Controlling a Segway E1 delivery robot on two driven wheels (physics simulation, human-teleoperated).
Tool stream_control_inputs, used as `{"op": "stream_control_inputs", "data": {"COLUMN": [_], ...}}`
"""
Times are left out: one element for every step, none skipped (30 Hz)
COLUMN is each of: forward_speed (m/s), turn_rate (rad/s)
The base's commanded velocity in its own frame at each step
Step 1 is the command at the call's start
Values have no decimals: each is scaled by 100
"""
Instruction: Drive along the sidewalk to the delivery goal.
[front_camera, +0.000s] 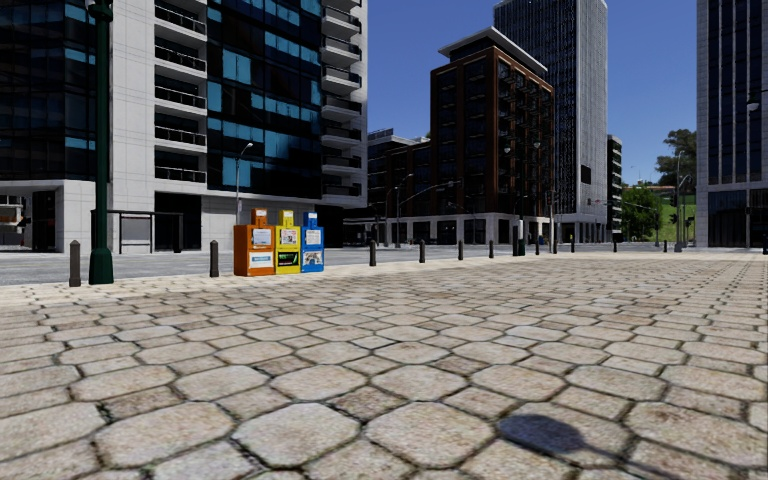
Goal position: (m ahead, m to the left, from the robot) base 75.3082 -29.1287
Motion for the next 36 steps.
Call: {"op": "stream_control_inputs", "data": {"forward_speed": [0,0,0,0,0,0,0,0,0,0,0,0,0,0,0,0,0,0,0,0,0,0,0,0,0,0,0,0,0,0,200,200,200,200,200,200], "turn_rate": [0,0,0,0,0,0,0,0,0,0,0,0,0,0,0,0,0,0,0,0,0,0,0,0,0,0,0,0,0,0,0,0,0,0,0,0]}}
